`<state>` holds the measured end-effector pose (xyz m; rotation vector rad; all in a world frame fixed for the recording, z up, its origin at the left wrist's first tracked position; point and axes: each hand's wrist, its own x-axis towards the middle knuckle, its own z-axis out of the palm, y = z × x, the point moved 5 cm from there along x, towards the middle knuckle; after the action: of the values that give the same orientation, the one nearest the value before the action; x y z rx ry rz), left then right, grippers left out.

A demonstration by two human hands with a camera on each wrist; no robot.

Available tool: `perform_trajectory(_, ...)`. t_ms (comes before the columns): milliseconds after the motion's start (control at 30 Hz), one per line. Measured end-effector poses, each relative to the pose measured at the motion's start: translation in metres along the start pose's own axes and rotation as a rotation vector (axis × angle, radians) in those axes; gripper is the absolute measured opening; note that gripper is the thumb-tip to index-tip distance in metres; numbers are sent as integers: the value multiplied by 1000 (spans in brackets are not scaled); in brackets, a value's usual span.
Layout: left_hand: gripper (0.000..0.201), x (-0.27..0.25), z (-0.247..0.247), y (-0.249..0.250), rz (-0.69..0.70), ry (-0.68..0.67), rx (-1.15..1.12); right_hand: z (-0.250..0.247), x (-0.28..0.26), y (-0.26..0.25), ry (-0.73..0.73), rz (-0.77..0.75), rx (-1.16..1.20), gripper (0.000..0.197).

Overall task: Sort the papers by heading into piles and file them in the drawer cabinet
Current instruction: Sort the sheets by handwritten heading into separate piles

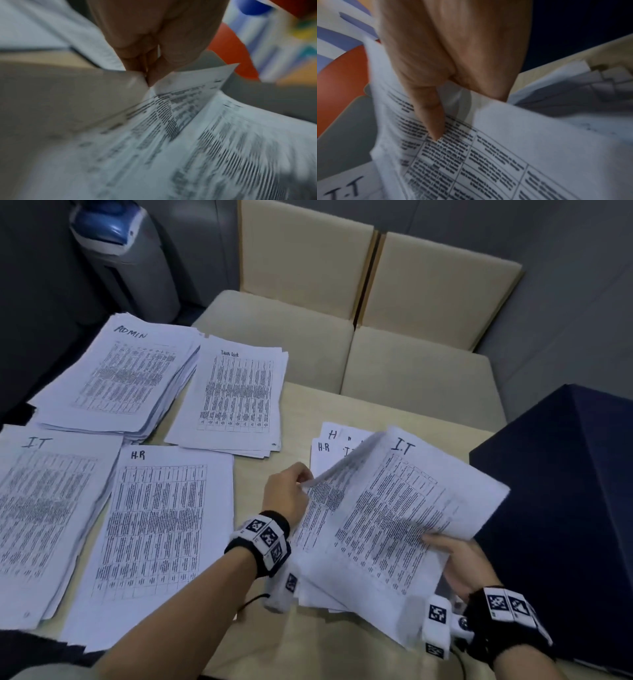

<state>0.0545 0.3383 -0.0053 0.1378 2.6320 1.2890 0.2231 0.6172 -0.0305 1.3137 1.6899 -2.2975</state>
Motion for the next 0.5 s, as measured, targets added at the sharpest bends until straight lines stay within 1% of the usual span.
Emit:
perform_trajectory(33,34,-2,1,0,-55,-10,-122,3,-2,0,-24,-2,-3,39)
perform_trajectory(100,37,-6,8,-1,-156,-104,-341,8,-4,1,-61,5,-13,41)
perform_trajectory(167,39,-13,16,-3,-227,-225,-467,10,-4,2,-69,13,2,36)
perform_trajectory(200,41,-15,18,-6,-254,-262,-508,11,-4,3,-77,14,11,40)
perform_trajectory(267,44,-16,21,-13,-296,-293,-567,10,-2,5,-90,26,13,57)
perform_trajectory(300,46,-15,22,-16,-309,-295,-589,10,-2,6,-107,42,39,60)
perform_trajectory(400,58,-14,25,-18,-349,-332,-600,9,-4,5,-142,92,69,45)
perform_trajectory(433,59,-15,26,-17,-362,-360,-567,9,-6,4,-157,94,55,42)
perform_trajectory(500,52,-19,29,-11,-378,-431,-500,11,-8,1,-164,73,9,39)
